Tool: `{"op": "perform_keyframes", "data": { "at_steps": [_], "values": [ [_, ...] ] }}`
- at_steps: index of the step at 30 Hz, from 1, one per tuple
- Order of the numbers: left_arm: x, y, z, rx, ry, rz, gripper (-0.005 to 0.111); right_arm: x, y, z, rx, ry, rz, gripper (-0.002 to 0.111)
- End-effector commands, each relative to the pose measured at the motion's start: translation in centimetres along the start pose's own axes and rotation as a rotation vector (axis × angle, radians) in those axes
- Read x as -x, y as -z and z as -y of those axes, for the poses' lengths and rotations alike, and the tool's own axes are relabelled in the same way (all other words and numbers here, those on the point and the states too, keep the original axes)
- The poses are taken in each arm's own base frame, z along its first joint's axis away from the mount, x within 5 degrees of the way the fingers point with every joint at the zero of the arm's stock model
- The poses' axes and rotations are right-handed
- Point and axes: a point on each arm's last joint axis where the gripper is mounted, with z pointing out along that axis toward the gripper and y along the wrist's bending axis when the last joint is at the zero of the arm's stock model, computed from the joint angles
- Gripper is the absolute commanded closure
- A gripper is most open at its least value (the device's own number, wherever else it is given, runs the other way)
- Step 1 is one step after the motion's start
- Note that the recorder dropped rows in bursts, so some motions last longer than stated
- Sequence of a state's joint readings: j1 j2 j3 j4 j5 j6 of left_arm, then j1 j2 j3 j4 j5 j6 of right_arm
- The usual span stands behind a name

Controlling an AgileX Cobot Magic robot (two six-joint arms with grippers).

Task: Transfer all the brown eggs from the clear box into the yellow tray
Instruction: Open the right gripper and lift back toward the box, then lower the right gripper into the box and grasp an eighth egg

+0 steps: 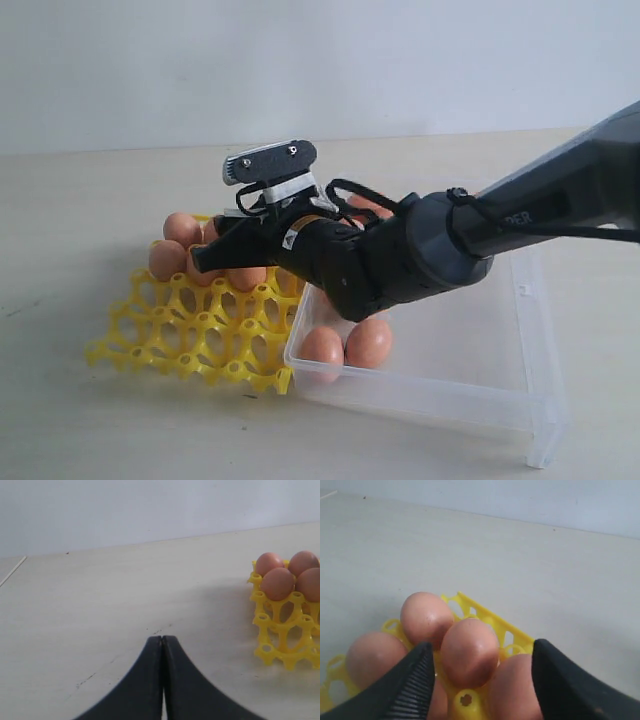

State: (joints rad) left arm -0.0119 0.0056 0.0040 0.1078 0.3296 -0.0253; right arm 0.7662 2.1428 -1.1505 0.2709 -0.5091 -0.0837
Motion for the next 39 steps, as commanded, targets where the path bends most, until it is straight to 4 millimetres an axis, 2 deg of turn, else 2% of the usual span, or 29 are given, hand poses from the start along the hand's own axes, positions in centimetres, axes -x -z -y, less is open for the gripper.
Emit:
{"op": "perform_keyframes", "data": {
  "at_steps": [1,2,3,4,6,9,11,13,15,19,24,36,38,39],
  "values": [
    [0.3,0.1,0.0,-0.001,0.011,0.023,0.107,4.6,3.6,-0.6,0.055,0.135,-0.101,0.082],
    [0.3,0.1,0.0,-0.001,0.011,0.023,0.107,6.0,5.3,-0.5,0.083,0.187,-0.16,0.101],
    [0.3,0.1,0.0,-0.001,0.011,0.023,0.107,6.7,6.3,-0.4,0.095,0.194,-0.195,0.108],
    [0.3,0.1,0.0,-0.001,0.011,0.023,0.107,7.6,8.0,0.2,0.11,0.176,-0.265,0.107],
    [0.3,0.1,0.0,-0.001,0.011,0.023,0.107,8.2,10.2,1.4,0.124,0.163,-0.395,0.104],
    [0.3,0.1,0.0,-0.001,0.011,0.023,0.107,7.2,11.3,4.6,0.062,0.096,-0.597,0.087],
    [0.3,0.1,0.0,-0.001,0.011,0.023,0.107,5.2,11.1,6.0,0.031,-0.006,-0.763,0.068],
    [0.3,0.1,0.0,-0.001,0.011,0.023,0.107,3.5,10.4,6.3,0.025,-0.077,-0.857,0.052],
    [0.3,0.1,0.0,-0.001,0.011,0.023,0.107,2.6,9.5,6.4,0.027,-0.131,-0.871,0.049],
    [0.3,0.1,0.0,-0.001,0.011,0.023,0.107,0.4,7.9,6.3,0.035,-0.249,-0.912,0.049],
    [0.3,0.1,0.0,-0.001,0.011,0.023,0.107,-1.0,7.2,6.4,0.031,-0.268,-0.951,0.049],
    [0.3,0.1,0.0,-0.001,0.011,0.023,0.107,-1.1,7.0,6.8,0.02,-0.288,-0.936,0.049],
    [0.3,0.1,0.0,-0.001,0.011,0.023,0.107,-1.1,7.0,6.8,0.021,-0.285,-0.943,0.059],
    [0.3,0.1,0.0,-0.001,0.011,0.023,0.107,-1.2,7.1,6.8,0.023,-0.277,-0.957,0.071]
  ]
}}
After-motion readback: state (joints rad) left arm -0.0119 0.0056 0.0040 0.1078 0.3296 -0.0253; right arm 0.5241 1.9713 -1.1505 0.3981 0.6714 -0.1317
